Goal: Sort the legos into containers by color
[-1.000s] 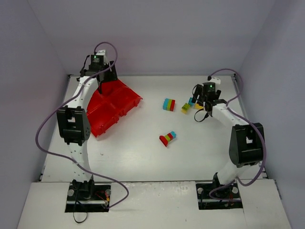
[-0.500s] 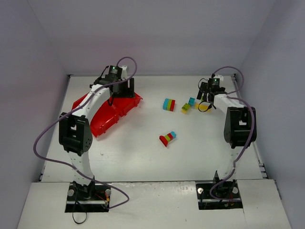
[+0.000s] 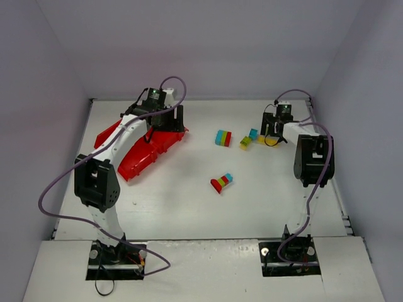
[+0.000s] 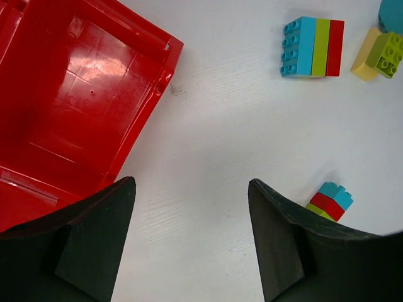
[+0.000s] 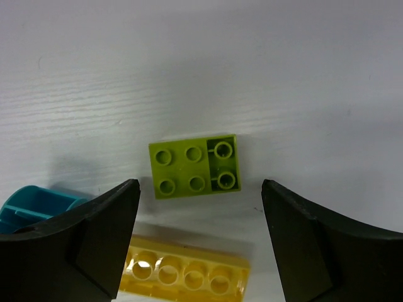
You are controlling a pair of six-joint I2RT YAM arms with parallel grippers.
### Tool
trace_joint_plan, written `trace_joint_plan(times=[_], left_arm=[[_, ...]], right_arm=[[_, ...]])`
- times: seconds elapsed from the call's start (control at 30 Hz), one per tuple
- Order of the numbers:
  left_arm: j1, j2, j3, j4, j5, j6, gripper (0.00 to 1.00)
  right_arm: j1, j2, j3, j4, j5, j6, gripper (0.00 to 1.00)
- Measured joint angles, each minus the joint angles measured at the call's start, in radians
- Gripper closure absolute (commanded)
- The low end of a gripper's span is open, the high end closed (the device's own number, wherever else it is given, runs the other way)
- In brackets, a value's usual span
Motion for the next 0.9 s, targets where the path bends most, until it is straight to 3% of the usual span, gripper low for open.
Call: trace_joint_plan(times=[0.33,0.53,0.63,0.9], left_arm=[[-0.002,-0.004,-0.029,0.0,0.007,-0.001,0.34],[-0.002,-0.004,-0.029,0.0,0.018,-0.002,0.34],[-0.002,-0.004,-0.029,0.0,0.032,-0.008,0.34],[-0.002,-0.003,0.015,-0.017,0.098,-0.032,0.34]], right_arm=[[-0.047,0.042,0.043,0.025,-0.101,-0.08,0.41],[-0.049,0.044,0.043,0.033,-0.161,-0.132,0.7],[-0.049,0.044,0.043,0.034,-0.183,-0.146,0.92],[-0.046,-0.013,0.031,0.033,-0.252,-0.161,0.99]])
